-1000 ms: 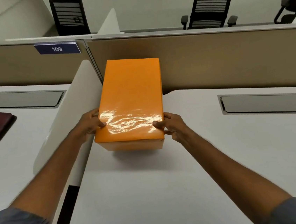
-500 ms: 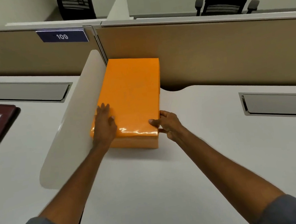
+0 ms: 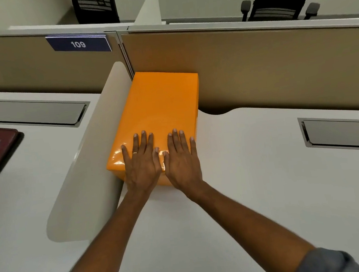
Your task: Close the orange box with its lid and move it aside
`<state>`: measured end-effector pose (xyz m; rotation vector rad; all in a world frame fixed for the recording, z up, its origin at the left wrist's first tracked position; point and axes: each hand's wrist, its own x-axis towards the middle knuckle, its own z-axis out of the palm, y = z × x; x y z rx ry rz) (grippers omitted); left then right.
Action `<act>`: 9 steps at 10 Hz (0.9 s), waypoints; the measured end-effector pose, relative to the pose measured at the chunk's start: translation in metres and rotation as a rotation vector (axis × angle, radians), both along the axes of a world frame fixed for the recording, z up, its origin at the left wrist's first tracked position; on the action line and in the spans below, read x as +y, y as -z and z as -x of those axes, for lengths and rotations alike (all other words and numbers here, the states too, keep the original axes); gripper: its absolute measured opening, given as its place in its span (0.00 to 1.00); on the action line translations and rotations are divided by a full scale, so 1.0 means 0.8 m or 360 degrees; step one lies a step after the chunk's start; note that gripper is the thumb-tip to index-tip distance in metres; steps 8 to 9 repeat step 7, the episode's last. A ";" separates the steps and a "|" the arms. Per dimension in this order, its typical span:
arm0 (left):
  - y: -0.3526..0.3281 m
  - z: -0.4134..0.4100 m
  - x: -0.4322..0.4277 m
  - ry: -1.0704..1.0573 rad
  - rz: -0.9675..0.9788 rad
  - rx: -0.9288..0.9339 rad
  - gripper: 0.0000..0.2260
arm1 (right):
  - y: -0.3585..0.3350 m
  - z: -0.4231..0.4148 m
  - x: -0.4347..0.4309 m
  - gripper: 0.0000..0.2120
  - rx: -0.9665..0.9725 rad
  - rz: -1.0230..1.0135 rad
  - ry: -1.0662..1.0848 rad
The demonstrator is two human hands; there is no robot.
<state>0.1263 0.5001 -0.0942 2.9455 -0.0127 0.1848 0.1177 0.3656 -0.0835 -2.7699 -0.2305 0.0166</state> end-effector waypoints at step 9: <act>-0.027 0.013 0.005 0.0196 0.0122 -0.0181 0.28 | -0.019 0.017 -0.051 0.30 -0.0348 -0.0057 0.0000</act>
